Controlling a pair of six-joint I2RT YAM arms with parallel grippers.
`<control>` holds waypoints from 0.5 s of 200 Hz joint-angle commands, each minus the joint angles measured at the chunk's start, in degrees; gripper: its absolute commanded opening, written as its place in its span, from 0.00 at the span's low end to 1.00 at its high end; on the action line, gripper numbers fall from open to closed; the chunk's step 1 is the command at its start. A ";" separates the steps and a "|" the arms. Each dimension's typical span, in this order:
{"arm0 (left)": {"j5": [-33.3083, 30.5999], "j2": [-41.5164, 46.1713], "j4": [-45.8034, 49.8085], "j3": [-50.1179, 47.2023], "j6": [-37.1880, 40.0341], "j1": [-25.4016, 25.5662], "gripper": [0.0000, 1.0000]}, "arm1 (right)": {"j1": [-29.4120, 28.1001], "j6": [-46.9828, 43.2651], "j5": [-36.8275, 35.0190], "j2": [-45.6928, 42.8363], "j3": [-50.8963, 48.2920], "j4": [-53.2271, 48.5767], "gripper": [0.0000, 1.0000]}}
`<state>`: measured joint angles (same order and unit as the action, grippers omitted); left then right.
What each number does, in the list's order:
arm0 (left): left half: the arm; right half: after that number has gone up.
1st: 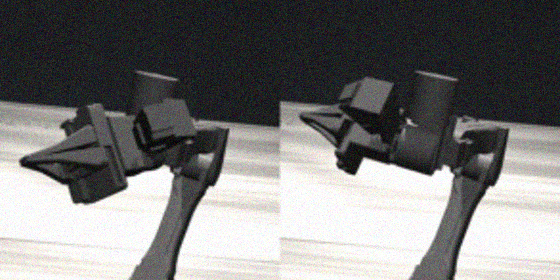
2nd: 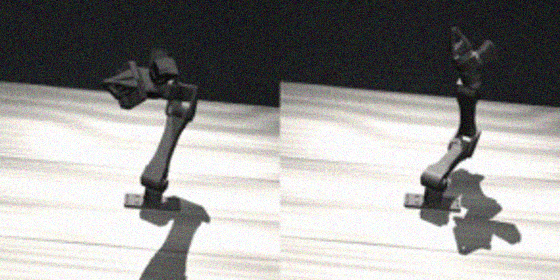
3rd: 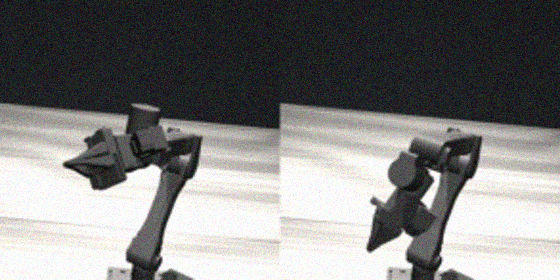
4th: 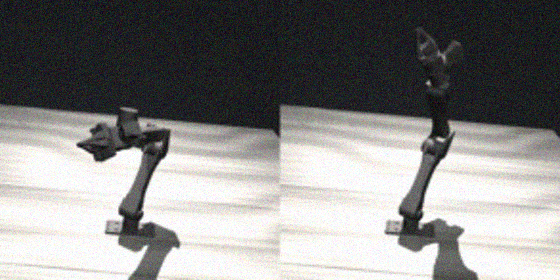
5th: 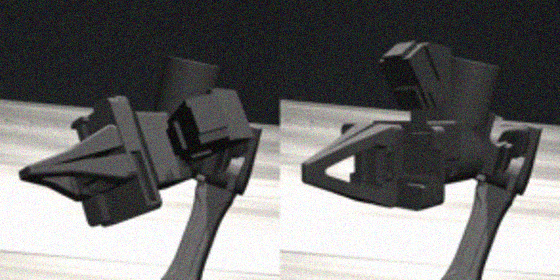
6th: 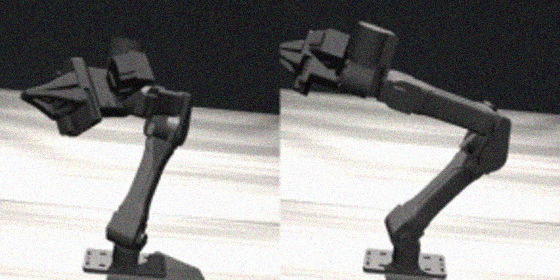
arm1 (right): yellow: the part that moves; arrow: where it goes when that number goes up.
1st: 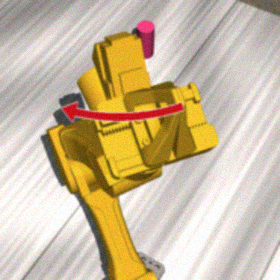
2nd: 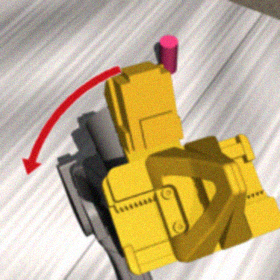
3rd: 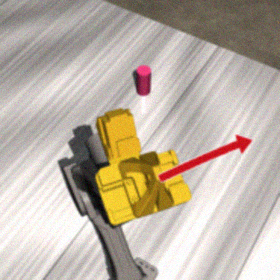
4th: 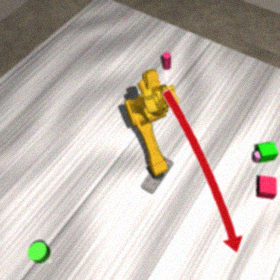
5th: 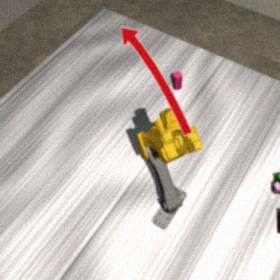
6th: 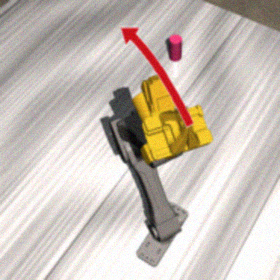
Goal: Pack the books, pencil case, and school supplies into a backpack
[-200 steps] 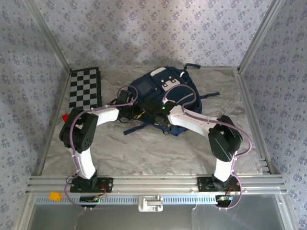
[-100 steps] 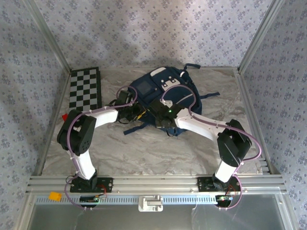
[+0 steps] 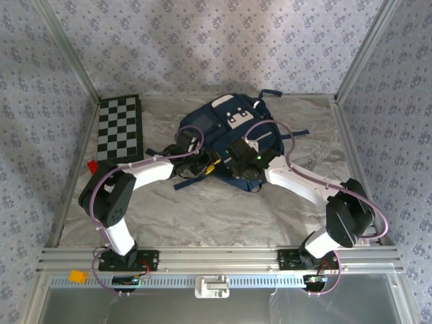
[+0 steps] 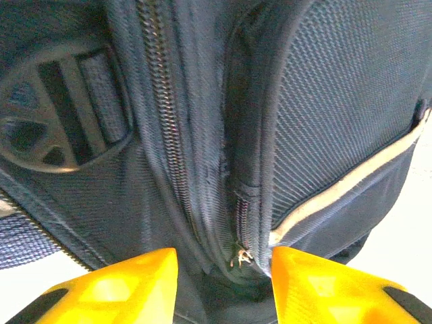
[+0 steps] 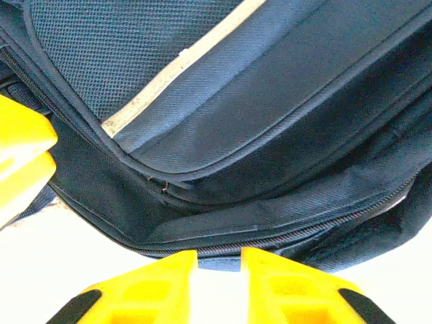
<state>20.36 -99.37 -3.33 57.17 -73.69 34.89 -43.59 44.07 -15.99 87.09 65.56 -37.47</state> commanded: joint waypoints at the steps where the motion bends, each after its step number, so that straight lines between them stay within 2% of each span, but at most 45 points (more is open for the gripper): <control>1: -0.59 -0.28 -3.53 1.73 -1.69 0.79 0.41 | 0.81 -0.18 1.75 -1.64 -1.85 1.05 0.25; 35: -1.22 -4.80 -1.31 6.12 -1.41 1.45 0.41 | 1.47 -0.20 1.99 -2.70 -3.55 1.55 0.25; 55: -1.62 -6.89 -3.49 6.45 -2.94 1.54 0.41 | 1.96 -0.17 2.19 -3.67 -4.53 2.03 0.25; 90: -3.51 -8.39 -0.44 9.65 -1.59 1.56 0.34 | 2.46 -0.95 1.76 -5.45 -6.35 2.74 0.28; 100: -4.98 -8.29 0.60 10.05 -1.54 1.58 0.28 | 2.49 -1.78 1.34 -5.85 -6.87 2.82 0.30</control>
<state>18.61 -107.46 -4.93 64.18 -75.75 36.14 -41.47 43.92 -14.06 83.22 59.88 -35.00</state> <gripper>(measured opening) 0.328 0.287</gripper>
